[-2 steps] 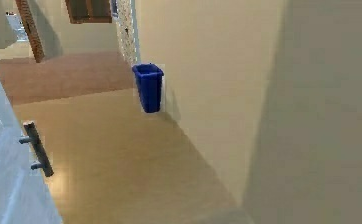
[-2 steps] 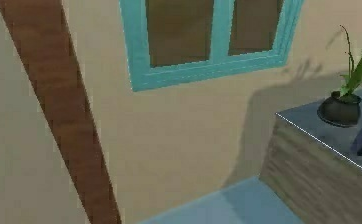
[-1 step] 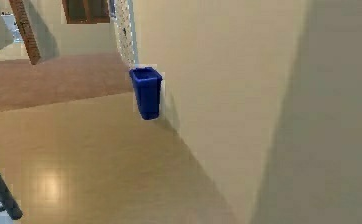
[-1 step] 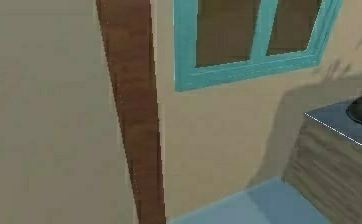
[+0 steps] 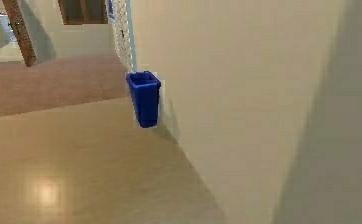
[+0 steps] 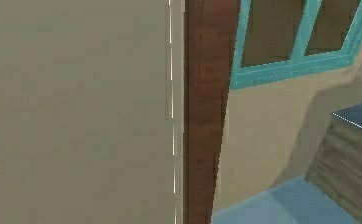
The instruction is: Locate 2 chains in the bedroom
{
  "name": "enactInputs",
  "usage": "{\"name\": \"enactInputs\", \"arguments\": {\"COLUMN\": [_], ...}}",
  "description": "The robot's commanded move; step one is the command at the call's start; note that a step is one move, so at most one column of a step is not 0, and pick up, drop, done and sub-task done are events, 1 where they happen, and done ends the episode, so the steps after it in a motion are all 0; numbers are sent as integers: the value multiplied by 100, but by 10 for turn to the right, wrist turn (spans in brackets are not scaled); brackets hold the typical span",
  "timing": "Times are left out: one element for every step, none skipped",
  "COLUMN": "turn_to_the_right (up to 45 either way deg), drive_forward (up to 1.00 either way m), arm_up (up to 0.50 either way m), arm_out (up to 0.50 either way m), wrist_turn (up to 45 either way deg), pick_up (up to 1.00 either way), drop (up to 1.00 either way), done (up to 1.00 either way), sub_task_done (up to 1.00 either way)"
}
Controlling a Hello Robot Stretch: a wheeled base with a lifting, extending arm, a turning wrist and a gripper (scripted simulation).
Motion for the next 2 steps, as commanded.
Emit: {"name": "enactInputs", "arguments": {"turn_to_the_right": [-90, 0], "drive_forward": [0, 60], "arm_up": [0, 0], "arm_out": [0, 0], "wrist_turn": [0, 0], "pick_up": [0, 0], "drop": [0, 0], "done": [0, 0], "sub_task_done": [0, 0]}}
